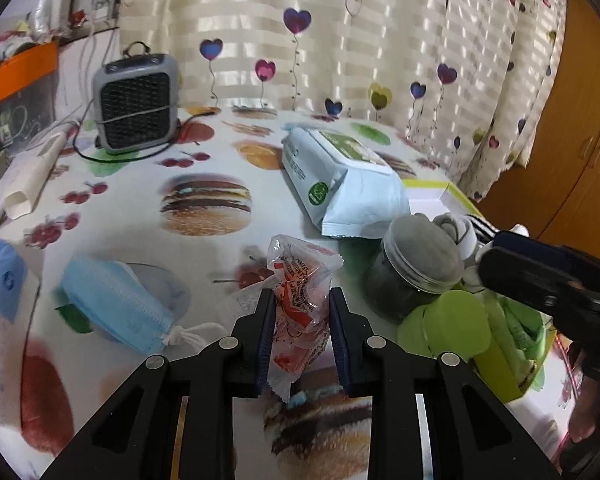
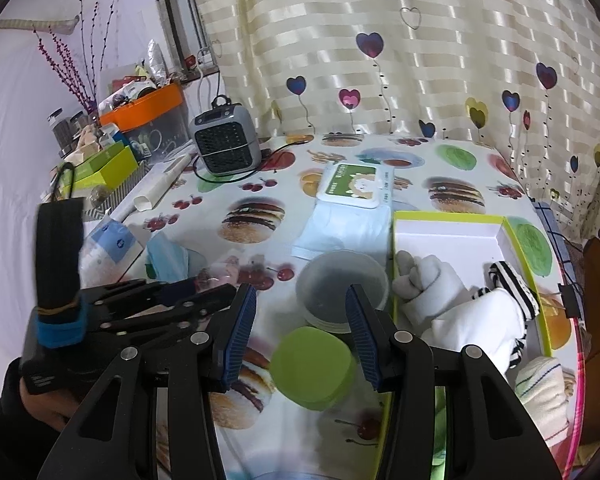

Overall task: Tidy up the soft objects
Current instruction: 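Grasp the clear plastic bag with red contents with the left tool, then grasp the blue face mask with the right tool while the left tool lifts the bag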

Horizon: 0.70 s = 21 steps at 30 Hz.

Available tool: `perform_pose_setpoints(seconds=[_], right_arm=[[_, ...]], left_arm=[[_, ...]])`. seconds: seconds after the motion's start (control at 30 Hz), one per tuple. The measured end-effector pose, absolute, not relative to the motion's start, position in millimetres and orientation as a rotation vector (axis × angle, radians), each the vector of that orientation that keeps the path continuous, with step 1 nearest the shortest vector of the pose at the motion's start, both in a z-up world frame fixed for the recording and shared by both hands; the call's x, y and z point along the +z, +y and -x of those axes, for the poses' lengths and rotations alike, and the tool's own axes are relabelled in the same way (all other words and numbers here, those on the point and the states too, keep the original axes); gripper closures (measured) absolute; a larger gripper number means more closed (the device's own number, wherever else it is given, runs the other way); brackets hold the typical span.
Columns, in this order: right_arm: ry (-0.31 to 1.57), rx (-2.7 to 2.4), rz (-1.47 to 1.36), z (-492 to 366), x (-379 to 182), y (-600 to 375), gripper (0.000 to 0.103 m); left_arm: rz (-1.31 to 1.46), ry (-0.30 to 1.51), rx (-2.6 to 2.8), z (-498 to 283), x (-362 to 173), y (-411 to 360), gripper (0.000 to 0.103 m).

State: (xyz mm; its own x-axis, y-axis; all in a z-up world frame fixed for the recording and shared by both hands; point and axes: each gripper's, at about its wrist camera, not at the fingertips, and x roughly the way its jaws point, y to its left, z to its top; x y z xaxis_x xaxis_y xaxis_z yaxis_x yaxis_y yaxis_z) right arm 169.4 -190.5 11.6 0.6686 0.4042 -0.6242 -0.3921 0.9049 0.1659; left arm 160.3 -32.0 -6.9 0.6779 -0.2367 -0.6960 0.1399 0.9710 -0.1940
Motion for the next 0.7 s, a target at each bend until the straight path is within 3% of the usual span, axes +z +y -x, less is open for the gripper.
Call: perform_pose_setpoints(seconds=[0.7], right_arm=[[0.755,0.599,0.070,-192,1,-101,0.055]], left_arm=[[0.250,0.747,-0.092,-119,-5,57,0.078]])
